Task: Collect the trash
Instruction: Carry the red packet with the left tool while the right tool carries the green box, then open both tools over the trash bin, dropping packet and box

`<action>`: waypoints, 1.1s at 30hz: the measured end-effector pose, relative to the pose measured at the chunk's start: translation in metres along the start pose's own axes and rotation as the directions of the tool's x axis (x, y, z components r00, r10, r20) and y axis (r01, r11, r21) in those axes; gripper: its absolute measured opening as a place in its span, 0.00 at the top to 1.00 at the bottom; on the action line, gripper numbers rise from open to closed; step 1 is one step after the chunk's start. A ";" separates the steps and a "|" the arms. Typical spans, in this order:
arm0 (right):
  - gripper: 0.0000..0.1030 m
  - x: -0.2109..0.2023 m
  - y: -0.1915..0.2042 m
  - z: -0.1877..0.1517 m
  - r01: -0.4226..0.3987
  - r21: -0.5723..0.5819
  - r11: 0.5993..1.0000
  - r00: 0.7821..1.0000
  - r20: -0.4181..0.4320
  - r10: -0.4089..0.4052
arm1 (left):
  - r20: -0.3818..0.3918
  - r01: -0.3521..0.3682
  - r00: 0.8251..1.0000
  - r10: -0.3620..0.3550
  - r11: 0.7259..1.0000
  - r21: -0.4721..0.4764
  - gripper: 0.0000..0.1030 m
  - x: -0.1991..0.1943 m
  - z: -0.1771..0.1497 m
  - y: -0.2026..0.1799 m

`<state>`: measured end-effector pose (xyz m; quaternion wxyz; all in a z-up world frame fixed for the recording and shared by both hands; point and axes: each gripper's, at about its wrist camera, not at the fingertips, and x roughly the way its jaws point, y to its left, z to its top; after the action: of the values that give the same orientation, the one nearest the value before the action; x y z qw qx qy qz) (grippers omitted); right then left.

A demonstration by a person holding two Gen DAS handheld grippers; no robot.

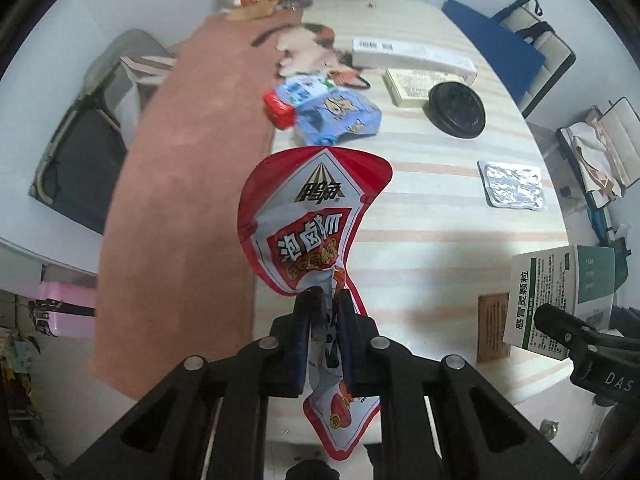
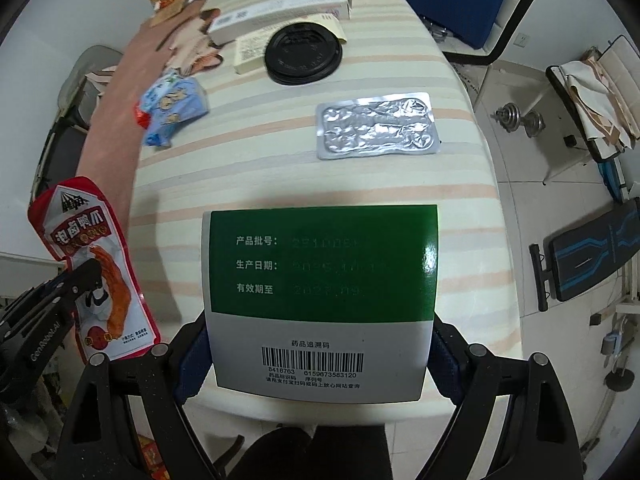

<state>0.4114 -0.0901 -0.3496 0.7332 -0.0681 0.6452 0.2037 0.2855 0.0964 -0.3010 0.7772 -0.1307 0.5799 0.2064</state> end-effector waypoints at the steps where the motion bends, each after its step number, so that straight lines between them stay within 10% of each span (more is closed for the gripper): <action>1: 0.12 -0.007 0.005 -0.011 -0.002 0.004 1.000 1.000 0.015 0.002 | 0.012 0.004 1.000 -0.004 1.000 -0.002 0.90 -0.007 -0.006 0.004; 9: 0.12 -0.045 0.031 -0.119 -0.024 0.086 0.996 0.996 0.087 0.017 | 0.054 0.074 0.996 -0.077 0.996 0.047 0.90 -0.052 -0.093 0.039; 16: 0.12 -0.017 0.047 -0.238 -0.052 0.158 0.986 0.999 0.009 0.051 | -0.067 0.153 0.986 -0.150 0.988 0.036 0.90 -0.029 -0.189 0.064; 31: 0.11 0.303 -0.010 -0.344 -0.224 0.335 0.915 0.927 -0.217 0.306 | -0.403 0.226 0.867 -0.294 0.952 -0.208 0.86 0.270 -0.300 0.071; 33: 0.10 0.338 -0.011 -0.346 -0.245 0.343 0.907 0.912 -0.235 0.335 | -0.402 0.199 0.877 -0.262 0.961 -0.191 0.64 0.301 -0.307 0.072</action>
<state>0.1267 -0.1547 -0.7354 0.5939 0.1150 0.7715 0.1969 0.0638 0.0753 -0.6764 0.6402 -0.2963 0.6985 0.1202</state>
